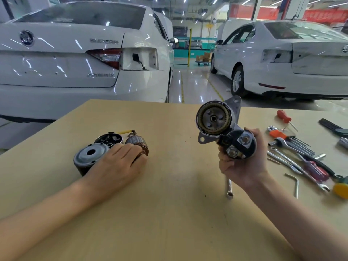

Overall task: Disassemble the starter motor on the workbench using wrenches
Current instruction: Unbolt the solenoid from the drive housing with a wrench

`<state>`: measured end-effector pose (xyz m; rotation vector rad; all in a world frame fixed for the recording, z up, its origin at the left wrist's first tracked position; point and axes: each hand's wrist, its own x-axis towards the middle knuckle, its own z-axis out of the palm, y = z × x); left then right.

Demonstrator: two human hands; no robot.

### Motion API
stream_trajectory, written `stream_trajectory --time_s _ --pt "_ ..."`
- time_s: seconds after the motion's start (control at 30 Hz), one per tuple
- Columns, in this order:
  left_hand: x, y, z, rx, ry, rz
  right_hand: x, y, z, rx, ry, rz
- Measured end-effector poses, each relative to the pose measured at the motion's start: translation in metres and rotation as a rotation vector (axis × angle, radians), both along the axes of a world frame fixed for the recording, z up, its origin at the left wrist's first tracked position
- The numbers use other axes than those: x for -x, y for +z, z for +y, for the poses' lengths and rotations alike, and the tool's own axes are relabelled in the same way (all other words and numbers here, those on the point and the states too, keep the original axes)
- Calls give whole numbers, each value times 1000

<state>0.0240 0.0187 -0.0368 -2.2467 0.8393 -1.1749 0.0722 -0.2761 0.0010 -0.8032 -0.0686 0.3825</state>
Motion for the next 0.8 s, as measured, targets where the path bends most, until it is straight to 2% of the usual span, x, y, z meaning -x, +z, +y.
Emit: stream_trajectory --time_s 0.13,0.33,0.53,0.67,0.8 --pt "-5 1 6 -3 -45 110 0 -1 1 1 16 5" --pt "-9 3 7 -103 268 112 -1 -2 0 -21 36 0" --pt "-8 0 7 -78 203 76 -1 -1 0 -2 31 -13" --pt "-2 6 -26 115 71 141 3 1 2 -53 78 -55" --pt "-7 25 -61 606 -139 368 4 -2 1 -152 211 -50"
